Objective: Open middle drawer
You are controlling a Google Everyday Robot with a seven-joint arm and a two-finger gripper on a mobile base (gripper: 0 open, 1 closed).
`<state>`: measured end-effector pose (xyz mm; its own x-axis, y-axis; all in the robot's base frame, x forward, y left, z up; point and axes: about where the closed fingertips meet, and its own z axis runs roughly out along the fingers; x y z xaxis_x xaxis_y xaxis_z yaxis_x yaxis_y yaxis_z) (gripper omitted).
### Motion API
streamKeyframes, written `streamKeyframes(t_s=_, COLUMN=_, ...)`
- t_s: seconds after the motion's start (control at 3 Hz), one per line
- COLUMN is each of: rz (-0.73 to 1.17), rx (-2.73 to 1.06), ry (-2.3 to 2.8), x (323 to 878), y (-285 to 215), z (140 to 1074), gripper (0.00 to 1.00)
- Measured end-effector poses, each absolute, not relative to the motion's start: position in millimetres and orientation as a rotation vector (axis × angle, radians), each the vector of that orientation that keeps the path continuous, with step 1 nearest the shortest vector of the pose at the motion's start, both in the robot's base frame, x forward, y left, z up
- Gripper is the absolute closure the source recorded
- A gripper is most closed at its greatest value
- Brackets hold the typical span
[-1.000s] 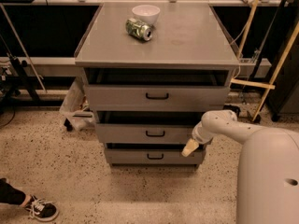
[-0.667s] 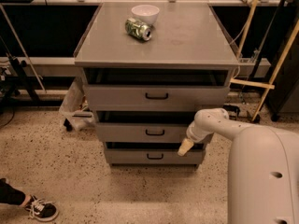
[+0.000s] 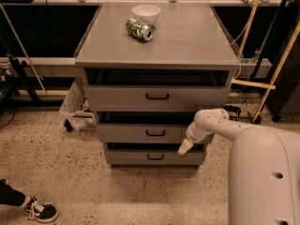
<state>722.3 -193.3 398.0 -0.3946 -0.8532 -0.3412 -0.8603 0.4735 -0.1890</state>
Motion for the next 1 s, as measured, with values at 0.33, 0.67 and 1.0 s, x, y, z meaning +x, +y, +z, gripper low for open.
streamKeyframes(t_s=0.33, rz=0.025, rx=-1.435, ry=2.336, x=722.3, y=-193.2, z=398.0, gripper=0.38)
streamKeyframes(t_s=0.67, rz=0.025, rx=-1.435, ry=2.336, x=722.3, y=-193.2, z=397.9, gripper=0.62)
streamKeyframes(t_s=1.0, rz=0.025, rx=-1.435, ry=2.336, x=722.3, y=-193.2, z=398.0, gripper=0.85)
